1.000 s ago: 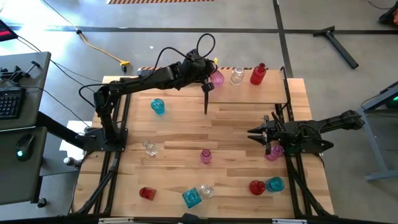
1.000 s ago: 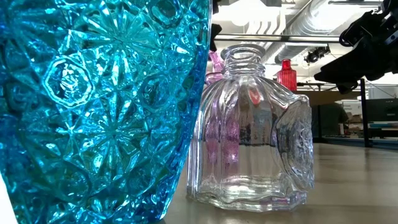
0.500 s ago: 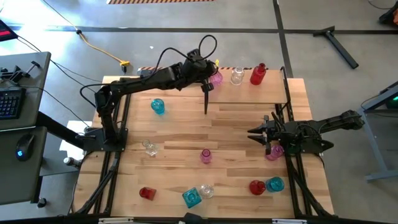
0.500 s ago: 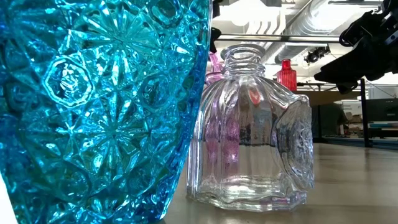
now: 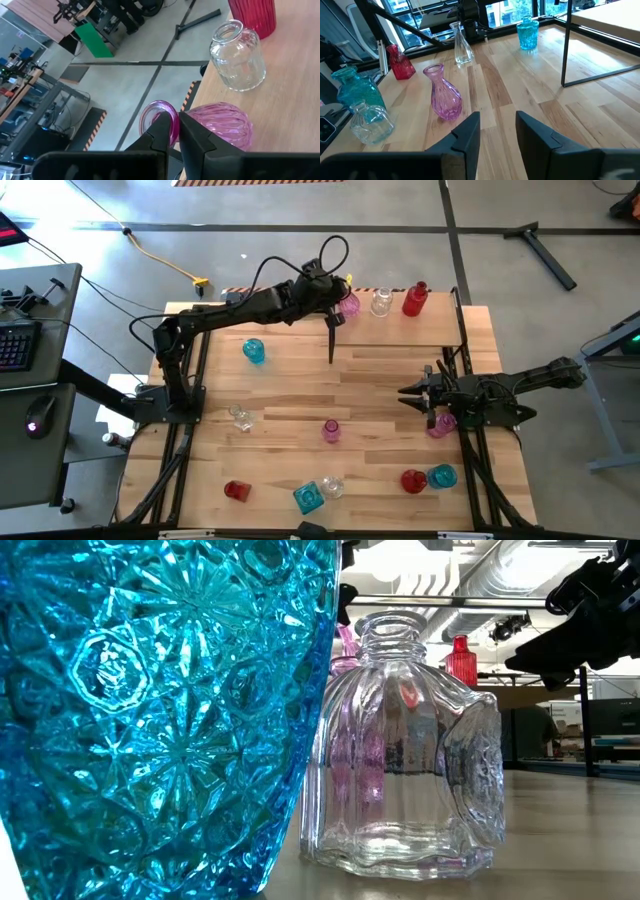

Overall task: Sort vases onto shelf
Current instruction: Put the top left pink vase on the shelf

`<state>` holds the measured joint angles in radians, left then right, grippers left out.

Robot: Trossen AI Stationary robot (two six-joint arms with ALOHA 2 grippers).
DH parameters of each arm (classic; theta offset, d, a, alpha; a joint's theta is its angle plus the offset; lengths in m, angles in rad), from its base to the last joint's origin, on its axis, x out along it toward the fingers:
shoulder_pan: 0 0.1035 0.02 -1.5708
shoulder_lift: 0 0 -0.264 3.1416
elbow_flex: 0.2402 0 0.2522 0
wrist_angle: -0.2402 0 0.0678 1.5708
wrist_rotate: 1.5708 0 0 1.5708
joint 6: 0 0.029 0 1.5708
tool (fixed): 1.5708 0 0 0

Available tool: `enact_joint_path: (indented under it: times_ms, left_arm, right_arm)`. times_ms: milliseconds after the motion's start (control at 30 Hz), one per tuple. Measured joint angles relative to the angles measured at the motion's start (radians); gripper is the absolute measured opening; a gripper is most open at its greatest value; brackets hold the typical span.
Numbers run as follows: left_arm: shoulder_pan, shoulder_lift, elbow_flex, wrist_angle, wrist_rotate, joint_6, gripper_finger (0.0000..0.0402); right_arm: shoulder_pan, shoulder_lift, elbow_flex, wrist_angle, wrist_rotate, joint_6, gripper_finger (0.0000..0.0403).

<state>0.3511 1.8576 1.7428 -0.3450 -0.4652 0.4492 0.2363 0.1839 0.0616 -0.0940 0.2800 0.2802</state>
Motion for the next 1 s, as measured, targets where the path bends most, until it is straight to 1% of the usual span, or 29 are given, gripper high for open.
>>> enact_joint_path:
  times_ms: [233, 600, 867, 1000]
  left_arm:
    - [0.0, 0.0, 0.0, -0.004, 0.0, -0.001, 0.0042]
    - [0.0, 0.001, -0.001, 0.001, 0.002, -0.007, 0.0047]
    - [0.0, 0.002, -0.002, 0.0, -0.006, -0.01, 0.0079]
    - [0.0, 0.002, -0.002, 0.002, -0.008, -0.003, 0.0083]
  right_arm:
    - [0.0, 0.0, 0.0, 0.0, 0.0, 0.0, 0.0108]
    - [0.0, 0.0, 0.0, 0.0, 0.0, 0.0, 0.0108]
    - [0.0, 0.0, 0.0, 0.0, 0.0, 0.0, 0.0108]
    - [0.0, 0.0, 0.0, 0.0, 0.0, 0.0, 0.0108]
